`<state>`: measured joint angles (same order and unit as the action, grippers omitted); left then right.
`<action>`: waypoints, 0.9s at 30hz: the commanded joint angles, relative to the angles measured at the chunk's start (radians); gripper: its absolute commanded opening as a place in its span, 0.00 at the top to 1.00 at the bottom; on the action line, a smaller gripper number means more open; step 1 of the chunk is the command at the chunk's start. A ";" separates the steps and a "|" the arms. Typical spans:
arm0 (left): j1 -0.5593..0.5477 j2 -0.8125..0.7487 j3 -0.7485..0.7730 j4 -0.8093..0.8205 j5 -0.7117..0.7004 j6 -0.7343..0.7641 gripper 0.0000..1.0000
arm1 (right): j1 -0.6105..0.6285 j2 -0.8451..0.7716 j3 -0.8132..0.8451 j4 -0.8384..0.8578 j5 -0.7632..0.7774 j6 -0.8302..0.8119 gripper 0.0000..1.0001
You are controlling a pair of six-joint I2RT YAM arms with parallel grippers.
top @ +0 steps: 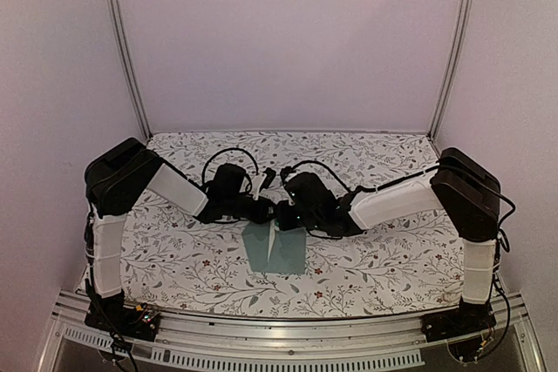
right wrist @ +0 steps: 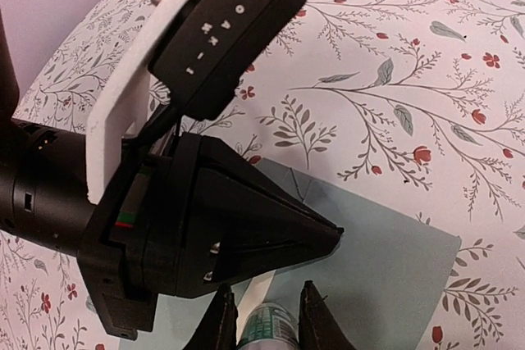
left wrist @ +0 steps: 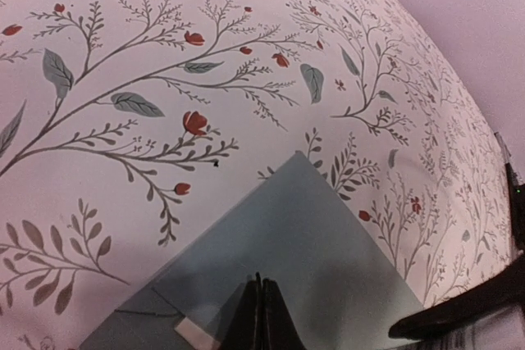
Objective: Place the letter into the envelope and seal it
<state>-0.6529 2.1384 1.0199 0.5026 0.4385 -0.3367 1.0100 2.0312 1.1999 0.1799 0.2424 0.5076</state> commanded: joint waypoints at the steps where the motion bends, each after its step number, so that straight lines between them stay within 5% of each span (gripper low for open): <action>1: 0.019 0.043 -0.018 -0.061 -0.026 0.009 1.00 | 0.054 0.011 0.008 -0.070 0.056 -0.012 1.00; 27: 0.022 0.058 -0.013 -0.062 -0.049 0.014 1.00 | 0.133 -0.081 -0.015 -0.142 0.221 0.031 1.00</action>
<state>-0.6518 2.1403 1.0199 0.5064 0.4362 -0.3367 1.1389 1.9701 1.1648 0.0532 0.4412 0.5564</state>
